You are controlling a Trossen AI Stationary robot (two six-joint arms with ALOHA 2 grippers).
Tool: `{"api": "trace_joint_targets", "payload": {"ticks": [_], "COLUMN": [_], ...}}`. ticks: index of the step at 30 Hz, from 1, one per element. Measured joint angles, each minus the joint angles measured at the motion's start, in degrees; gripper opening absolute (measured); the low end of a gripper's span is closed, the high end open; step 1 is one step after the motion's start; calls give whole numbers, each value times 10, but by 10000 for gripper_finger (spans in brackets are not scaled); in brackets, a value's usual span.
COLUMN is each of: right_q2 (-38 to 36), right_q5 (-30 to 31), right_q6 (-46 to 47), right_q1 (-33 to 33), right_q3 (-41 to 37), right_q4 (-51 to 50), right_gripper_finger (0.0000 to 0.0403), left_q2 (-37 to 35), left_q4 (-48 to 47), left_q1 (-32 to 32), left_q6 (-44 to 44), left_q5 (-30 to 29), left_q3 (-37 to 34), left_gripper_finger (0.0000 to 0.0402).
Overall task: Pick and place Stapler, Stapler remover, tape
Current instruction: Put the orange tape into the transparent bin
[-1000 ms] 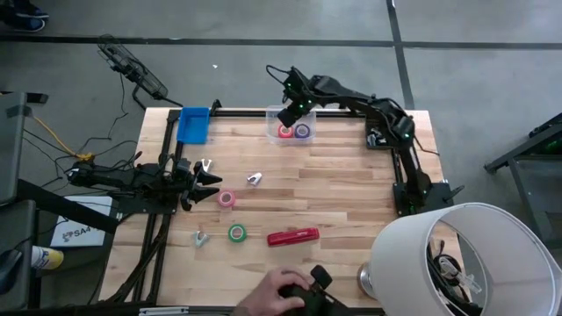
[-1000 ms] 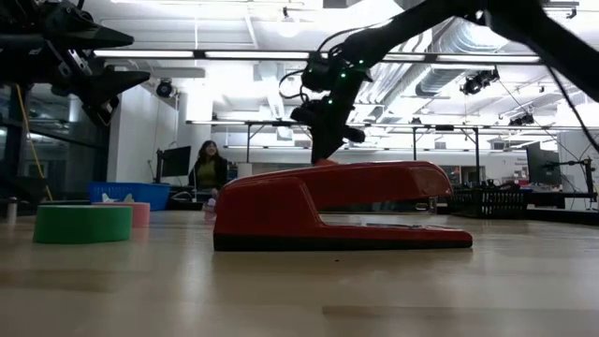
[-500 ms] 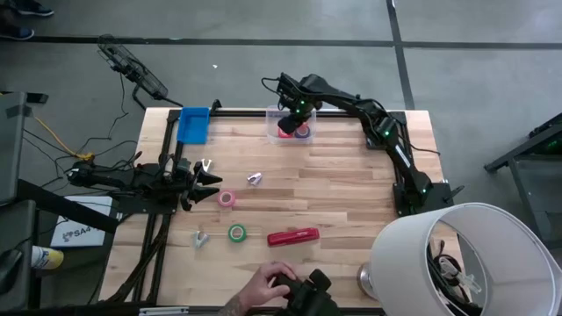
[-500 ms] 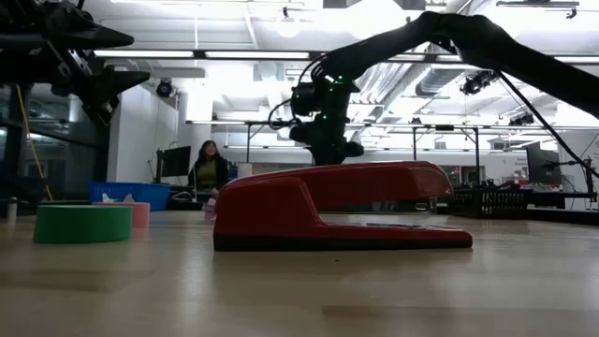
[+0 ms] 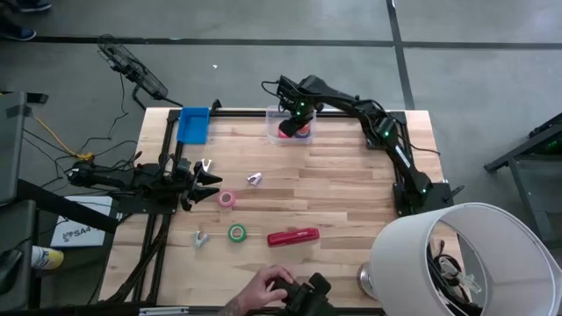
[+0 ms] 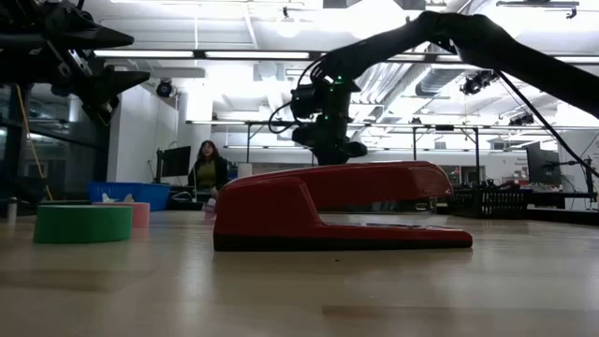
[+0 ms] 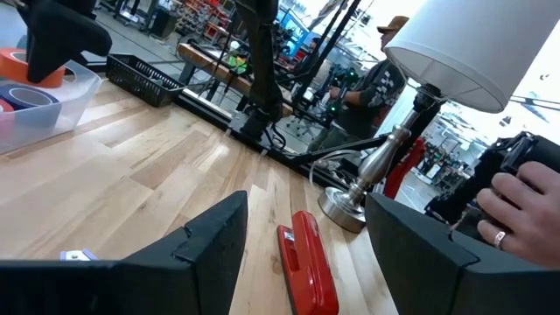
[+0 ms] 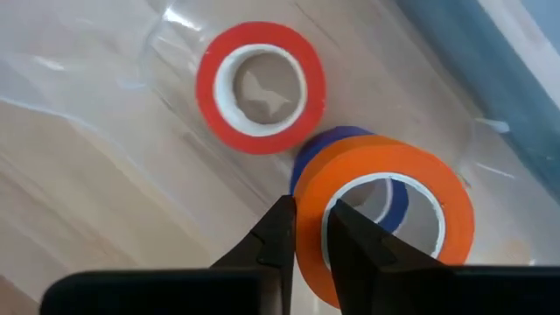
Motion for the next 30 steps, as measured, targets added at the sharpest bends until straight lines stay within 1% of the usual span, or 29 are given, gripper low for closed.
{"api": "trace_joint_targets", "payload": {"ticks": [21, 30], "right_q2": [23, 23], "right_q5": [9, 15], "right_q6": [0, -11], "right_q1": [7, 6], "right_q3": [0, 0], "right_q4": [2, -5], "right_gripper_finger": [45, 54], "left_q2": [0, 0], "left_q4": [-4, -4], "left_q1": [0, 0], "left_q6": [0, 0], "left_q5": [0, 0], "left_q3": [0, 0], "left_gripper_finger": [229, 229]}}
